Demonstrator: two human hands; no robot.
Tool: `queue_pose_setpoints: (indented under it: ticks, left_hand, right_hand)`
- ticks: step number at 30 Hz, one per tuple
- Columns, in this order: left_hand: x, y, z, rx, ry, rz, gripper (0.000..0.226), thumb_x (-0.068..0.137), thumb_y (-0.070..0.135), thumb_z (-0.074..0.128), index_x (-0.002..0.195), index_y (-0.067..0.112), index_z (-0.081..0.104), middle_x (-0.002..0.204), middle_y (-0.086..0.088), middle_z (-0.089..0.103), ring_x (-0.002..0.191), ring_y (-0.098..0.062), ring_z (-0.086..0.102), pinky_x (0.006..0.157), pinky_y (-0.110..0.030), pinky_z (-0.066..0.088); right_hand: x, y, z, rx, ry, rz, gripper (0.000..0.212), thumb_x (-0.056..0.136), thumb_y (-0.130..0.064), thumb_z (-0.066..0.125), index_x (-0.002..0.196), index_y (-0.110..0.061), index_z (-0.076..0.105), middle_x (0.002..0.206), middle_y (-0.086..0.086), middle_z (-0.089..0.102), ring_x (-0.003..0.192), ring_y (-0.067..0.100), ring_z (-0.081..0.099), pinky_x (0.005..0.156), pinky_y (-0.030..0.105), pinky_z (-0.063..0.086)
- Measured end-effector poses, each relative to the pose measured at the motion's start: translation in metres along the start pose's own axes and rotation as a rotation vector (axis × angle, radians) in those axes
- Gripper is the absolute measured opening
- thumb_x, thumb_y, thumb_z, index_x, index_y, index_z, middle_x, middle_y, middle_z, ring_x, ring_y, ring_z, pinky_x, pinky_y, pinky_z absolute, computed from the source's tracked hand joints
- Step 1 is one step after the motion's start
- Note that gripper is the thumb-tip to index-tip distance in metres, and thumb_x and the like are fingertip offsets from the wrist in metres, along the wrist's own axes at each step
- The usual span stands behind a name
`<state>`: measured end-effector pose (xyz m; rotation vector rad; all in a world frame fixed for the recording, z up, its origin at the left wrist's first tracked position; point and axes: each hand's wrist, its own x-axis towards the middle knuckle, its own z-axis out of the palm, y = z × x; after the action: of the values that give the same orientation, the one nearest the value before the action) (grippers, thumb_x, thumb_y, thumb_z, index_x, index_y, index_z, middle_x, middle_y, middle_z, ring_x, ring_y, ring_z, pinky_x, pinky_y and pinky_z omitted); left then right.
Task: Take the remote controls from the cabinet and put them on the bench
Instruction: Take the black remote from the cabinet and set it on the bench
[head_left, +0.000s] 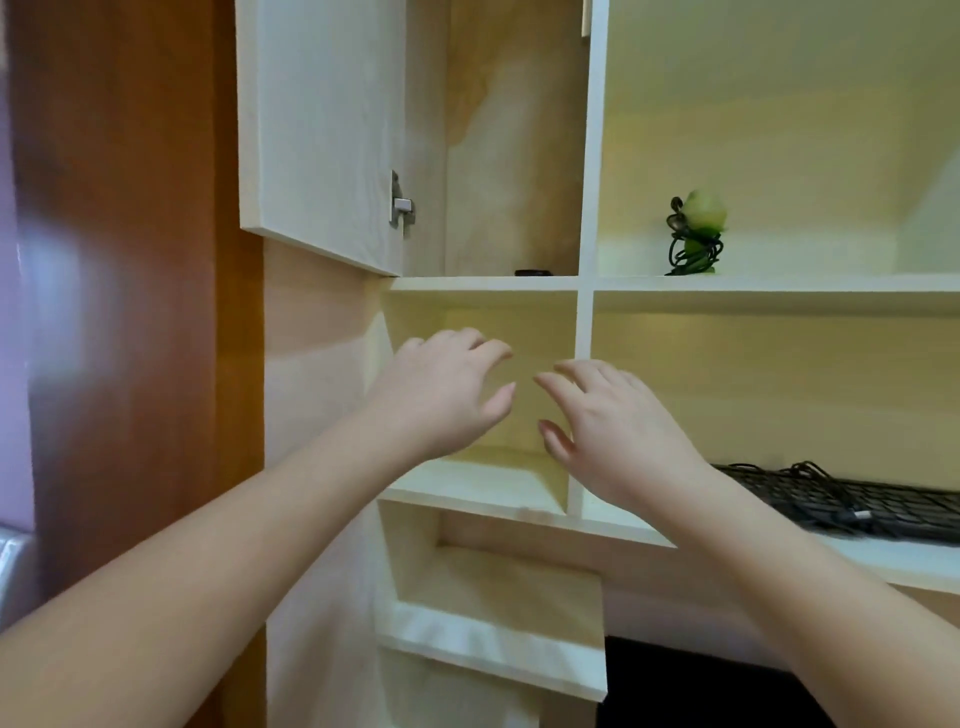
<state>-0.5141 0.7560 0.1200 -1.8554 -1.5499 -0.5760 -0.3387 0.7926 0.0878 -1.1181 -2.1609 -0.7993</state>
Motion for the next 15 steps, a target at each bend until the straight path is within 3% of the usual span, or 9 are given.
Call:
queue_pose_setpoints:
  ticks: [15]
  left_hand:
    - [0.108,-0.044,0.007,-0.198,0.112,-0.068,0.041,0.095,0.037,0.041,0.134,0.026,0.049,0.132,0.0,0.056,0.121,-0.02,0.052,0.1,-0.041,0.04]
  right_hand:
    - [0.088,0.024,-0.02,-0.015,0.118,-0.011,0.044,0.094,-0.032,0.043,0.136,-0.019,0.045,0.131,0.005,0.052,0.122,0.025,0.047,0.1,0.035,0.037]
